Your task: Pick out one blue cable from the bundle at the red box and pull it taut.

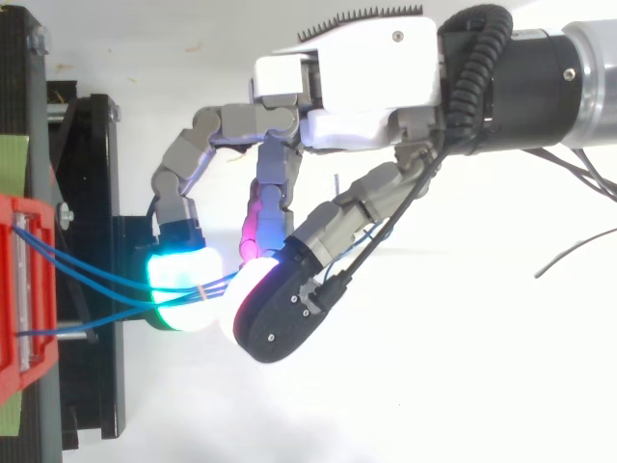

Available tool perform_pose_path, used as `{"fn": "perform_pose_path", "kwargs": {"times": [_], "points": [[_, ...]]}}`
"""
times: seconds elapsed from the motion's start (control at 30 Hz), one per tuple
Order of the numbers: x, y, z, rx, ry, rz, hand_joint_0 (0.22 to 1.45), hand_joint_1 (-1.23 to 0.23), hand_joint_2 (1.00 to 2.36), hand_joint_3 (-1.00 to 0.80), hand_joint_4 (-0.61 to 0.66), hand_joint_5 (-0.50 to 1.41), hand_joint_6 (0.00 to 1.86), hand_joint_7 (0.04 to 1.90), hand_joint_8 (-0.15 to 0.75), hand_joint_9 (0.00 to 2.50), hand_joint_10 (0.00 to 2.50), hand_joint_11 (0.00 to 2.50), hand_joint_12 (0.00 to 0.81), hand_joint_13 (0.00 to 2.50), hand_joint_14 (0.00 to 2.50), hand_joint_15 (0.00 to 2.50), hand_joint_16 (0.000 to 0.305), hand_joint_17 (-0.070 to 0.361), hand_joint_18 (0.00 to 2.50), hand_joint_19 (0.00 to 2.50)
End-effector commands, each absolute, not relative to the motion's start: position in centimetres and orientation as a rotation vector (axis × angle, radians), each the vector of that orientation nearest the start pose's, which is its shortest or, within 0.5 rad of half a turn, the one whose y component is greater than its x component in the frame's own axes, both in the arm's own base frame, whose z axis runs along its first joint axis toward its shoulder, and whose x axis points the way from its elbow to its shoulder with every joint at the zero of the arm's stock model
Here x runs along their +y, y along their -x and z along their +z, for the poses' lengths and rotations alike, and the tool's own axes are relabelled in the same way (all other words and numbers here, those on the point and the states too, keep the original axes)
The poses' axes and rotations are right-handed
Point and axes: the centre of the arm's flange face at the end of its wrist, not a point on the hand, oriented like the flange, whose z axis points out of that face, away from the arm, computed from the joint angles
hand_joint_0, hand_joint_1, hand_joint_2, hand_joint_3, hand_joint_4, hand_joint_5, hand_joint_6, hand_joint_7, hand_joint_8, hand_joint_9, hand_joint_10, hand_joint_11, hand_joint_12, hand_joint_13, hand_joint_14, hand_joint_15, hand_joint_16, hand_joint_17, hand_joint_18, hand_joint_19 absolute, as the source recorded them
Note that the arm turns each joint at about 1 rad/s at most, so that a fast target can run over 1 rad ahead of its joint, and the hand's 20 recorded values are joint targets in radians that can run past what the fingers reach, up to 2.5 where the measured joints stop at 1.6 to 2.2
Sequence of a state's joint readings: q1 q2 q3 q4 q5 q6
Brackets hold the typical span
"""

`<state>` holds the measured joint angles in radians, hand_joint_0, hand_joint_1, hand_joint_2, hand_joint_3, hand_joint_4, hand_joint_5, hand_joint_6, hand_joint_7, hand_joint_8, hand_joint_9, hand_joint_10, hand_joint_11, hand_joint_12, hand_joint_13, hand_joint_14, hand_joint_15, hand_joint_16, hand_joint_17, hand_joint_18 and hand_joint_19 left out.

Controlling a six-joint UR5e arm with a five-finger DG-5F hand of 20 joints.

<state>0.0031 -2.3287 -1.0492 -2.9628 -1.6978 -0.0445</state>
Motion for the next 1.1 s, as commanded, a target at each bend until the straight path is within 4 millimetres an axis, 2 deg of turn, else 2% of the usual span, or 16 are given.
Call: {"fn": "perform_pose_path", "kwargs": {"times": [0.0, 0.17, 0.33, 0.4, 0.5, 0.6, 0.73, 0.83, 1.07], "points": [[-11.83, -76.69, 27.44, 1.364, -1.152, 1.249, 0.76, -0.90, 1.00, -0.50, -0.23, -0.07, 0.98, 0.79, 0.243, 1.42, 0.03, 0.76, 0.308, 1.15, 0.02, 0.46, 0.034, 0.076, 0.94, 0.52], [-11.78, -76.69, 27.44, 1.367, -1.150, 1.253, 0.71, -0.91, 1.00, -0.50, -0.23, -0.08, 0.98, 0.75, 0.237, 1.41, 0.03, 0.77, 0.302, 1.14, 0.02, 0.46, 0.034, 0.076, 0.94, 0.52], [-11.78, -76.69, 27.44, 1.367, -1.150, 1.253, 0.58, -0.93, 1.00, -0.50, -0.14, -0.07, 0.96, 0.74, 0.246, 1.47, 0.03, 0.78, 0.315, 1.15, 0.02, 0.48, 0.035, 0.079, 0.93, 0.55], [-11.78, -76.69, 27.44, 1.367, -1.150, 1.253, 0.51, -0.88, 1.00, -0.50, -0.09, -0.06, 0.94, 0.70, 0.257, 1.49, 0.03, 0.77, 0.330, 1.17, 0.02, 0.47, 0.039, 0.087, 0.95, 0.54], [-11.78, -76.69, 27.44, 1.367, -1.150, 1.253, 0.47, -0.77, 1.00, -0.50, -0.07, -0.05, 0.94, 0.65, 0.263, 1.50, 0.03, 0.75, 0.347, 1.18, 0.02, 0.46, 0.042, 0.094, 0.97, 0.53], [-11.78, -76.69, 27.44, 1.367, -1.150, 1.253, 0.48, -0.62, 1.00, -0.50, -0.06, -0.05, 0.90, 0.74, 0.265, 1.49, 0.03, 0.74, 0.350, 1.17, 0.02, 0.46, 0.042, 0.096, 0.97, 0.53], [-11.78, -76.69, 27.44, 1.367, -1.150, 1.253, 0.53, -0.53, 1.00, -0.50, -0.09, -0.06, 0.90, 0.77, 0.253, 1.47, 0.03, 0.73, 0.336, 1.16, 0.02, 0.46, 0.039, 0.087, 0.93, 0.57], [-11.78, -76.69, 27.44, 1.367, -1.150, 1.253, 0.57, -0.57, 1.00, -0.50, -0.10, -0.06, 0.90, 0.79, 0.253, 1.48, 0.03, 0.74, 0.326, 1.15, 0.02, 0.47, 0.037, 0.084, 0.92, 0.59], [-11.74, -76.68, 27.44, 1.370, -1.147, 1.256, 0.60, -0.75, 1.02, -0.32, -0.09, -0.05, 0.92, 0.83, 0.257, 1.49, 0.03, 0.77, 0.330, 1.16, 0.02, 0.48, 0.037, 0.083, 0.93, 0.59]]}}
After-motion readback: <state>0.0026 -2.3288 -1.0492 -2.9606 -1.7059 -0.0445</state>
